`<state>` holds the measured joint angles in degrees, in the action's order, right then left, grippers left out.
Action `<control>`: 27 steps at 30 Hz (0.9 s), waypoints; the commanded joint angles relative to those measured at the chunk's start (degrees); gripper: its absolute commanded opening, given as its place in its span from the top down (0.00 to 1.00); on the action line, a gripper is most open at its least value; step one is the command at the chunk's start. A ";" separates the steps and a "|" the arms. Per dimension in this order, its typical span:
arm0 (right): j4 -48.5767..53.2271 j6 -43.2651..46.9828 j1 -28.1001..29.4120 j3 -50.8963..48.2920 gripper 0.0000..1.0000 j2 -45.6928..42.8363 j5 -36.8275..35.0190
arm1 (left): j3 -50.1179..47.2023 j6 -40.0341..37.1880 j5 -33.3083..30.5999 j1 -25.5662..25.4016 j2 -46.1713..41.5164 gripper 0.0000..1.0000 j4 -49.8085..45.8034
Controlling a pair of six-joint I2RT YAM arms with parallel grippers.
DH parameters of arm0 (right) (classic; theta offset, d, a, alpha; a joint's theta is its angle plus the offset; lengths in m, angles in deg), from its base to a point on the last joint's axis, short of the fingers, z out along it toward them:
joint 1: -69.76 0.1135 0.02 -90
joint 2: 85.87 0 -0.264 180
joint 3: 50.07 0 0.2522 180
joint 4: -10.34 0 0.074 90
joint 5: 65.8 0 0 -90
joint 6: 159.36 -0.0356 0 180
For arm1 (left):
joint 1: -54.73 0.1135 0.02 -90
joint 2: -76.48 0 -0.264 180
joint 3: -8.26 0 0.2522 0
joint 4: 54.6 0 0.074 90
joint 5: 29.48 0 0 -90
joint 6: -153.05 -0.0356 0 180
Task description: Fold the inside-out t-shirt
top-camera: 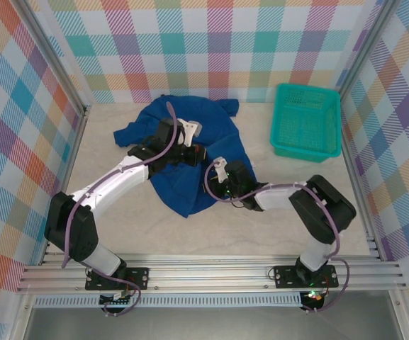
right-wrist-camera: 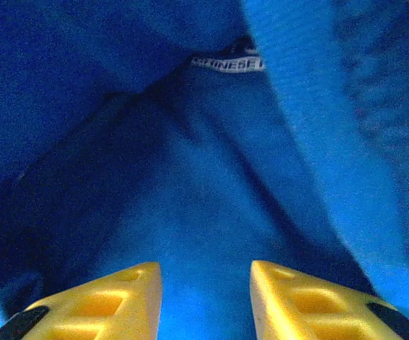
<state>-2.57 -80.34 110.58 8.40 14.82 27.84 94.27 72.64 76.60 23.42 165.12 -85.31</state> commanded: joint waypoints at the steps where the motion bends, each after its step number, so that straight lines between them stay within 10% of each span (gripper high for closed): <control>1: -5.37 2.71 0.74 4.44 0.66 4.48 -2.06 | 3.24 2.05 3.45 0.75 -2.41 1.00 -2.97; 17: -5.63 15.34 5.21 7.22 0.77 8.85 -11.20 | 7.31 4.58 6.03 0.72 -7.12 1.00 -6.25; 27: -1.40 8.86 -0.25 9.73 0.78 7.62 0.24 | 4.53 1.67 11.18 0.72 -11.43 1.00 -5.15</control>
<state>-4.69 -68.39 113.33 18.76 23.47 21.00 99.97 76.44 84.99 23.56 156.21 -90.75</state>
